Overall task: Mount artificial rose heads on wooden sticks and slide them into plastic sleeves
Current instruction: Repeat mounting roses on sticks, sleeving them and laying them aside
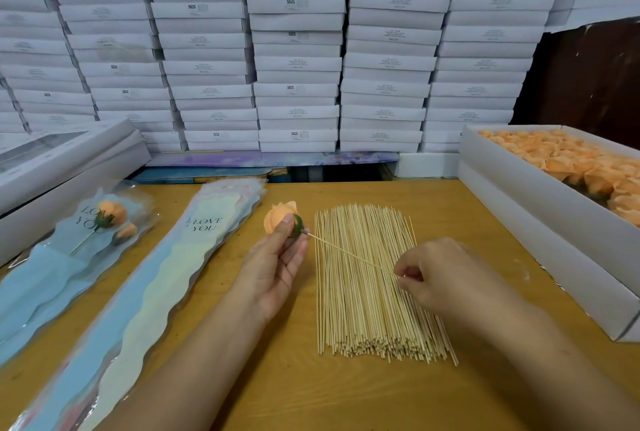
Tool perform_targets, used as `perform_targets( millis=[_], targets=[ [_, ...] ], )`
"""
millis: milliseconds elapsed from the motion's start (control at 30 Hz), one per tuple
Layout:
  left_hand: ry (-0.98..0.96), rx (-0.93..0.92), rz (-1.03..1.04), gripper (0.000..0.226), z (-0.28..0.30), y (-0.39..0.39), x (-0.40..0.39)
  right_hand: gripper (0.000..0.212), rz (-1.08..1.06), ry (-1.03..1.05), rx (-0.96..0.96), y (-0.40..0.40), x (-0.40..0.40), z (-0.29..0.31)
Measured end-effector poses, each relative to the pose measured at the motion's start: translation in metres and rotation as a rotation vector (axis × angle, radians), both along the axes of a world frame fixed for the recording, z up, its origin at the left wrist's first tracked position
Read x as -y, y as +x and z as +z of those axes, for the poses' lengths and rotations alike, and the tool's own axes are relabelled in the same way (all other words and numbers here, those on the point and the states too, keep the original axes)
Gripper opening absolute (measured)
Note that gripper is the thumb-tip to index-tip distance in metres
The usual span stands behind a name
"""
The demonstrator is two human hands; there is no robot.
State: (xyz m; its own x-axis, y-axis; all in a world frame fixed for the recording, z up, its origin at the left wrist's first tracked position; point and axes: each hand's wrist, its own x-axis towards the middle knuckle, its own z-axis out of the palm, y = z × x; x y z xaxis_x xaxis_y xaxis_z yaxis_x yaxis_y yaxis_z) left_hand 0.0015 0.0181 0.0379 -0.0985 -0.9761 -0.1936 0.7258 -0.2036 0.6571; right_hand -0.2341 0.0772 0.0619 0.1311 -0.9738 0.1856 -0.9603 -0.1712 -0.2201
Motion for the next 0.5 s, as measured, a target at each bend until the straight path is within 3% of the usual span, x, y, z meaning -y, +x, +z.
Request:
perform_targets(
  millis=[200,500],
  targets=[
    [0.014,-0.007,-0.030,0.038,0.001,0.000,0.000,0.010,0.042,0.154,0.202,-0.006,-0.002,0.002],
    [0.020,0.003,-0.015,0.039,-0.001,0.001,0.001,0.025,0.144,0.315,0.200,-0.009,-0.007,0.011]
  ],
)
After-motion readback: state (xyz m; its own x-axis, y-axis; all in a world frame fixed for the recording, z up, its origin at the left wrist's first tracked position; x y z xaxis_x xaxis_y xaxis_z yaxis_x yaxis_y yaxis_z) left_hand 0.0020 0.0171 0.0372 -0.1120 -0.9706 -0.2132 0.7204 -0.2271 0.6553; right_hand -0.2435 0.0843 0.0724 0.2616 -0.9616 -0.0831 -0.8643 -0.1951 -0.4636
